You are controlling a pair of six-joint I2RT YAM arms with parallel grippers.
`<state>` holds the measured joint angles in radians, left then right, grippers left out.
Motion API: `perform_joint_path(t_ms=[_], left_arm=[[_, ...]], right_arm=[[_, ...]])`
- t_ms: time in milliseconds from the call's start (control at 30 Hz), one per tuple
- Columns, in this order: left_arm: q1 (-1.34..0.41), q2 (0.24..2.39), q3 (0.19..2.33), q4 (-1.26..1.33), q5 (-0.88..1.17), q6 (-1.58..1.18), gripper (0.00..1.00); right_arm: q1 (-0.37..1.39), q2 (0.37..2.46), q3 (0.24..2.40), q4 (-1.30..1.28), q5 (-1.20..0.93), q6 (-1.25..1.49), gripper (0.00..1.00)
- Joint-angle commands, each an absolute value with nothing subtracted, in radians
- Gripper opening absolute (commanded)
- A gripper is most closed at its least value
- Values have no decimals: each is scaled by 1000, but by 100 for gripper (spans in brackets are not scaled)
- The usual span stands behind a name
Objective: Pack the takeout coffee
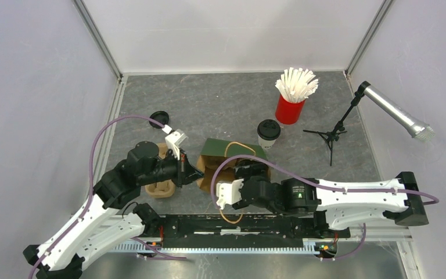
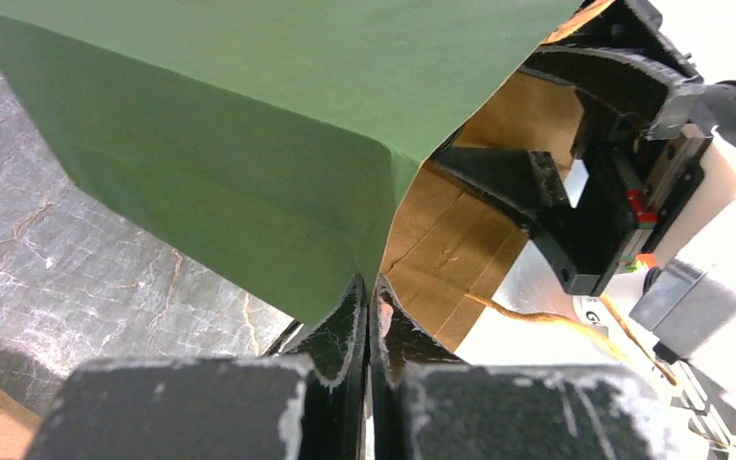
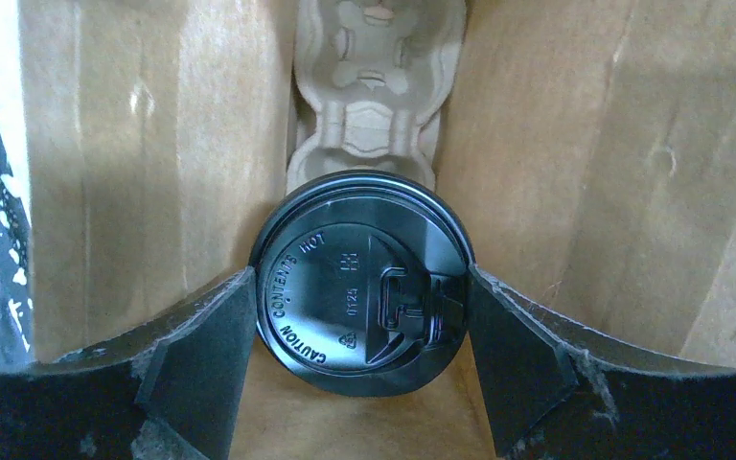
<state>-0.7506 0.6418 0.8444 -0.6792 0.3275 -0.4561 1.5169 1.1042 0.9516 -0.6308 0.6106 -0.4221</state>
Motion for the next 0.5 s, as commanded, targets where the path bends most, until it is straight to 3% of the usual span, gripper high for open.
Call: perform_joint_path(t_ms=[0,267,467], left_arm=[[-755,622,824,-658,325,-472,3],[-754,605,810,-686,321,-495,4],[-755,618,806,-709,354,-506,5]], right_arm=[[1490,1131,974,-450,500,-543,81],[1449,1160,948,-274,432,-674,81],[1375,1095,804,-140,315,-833,83]])
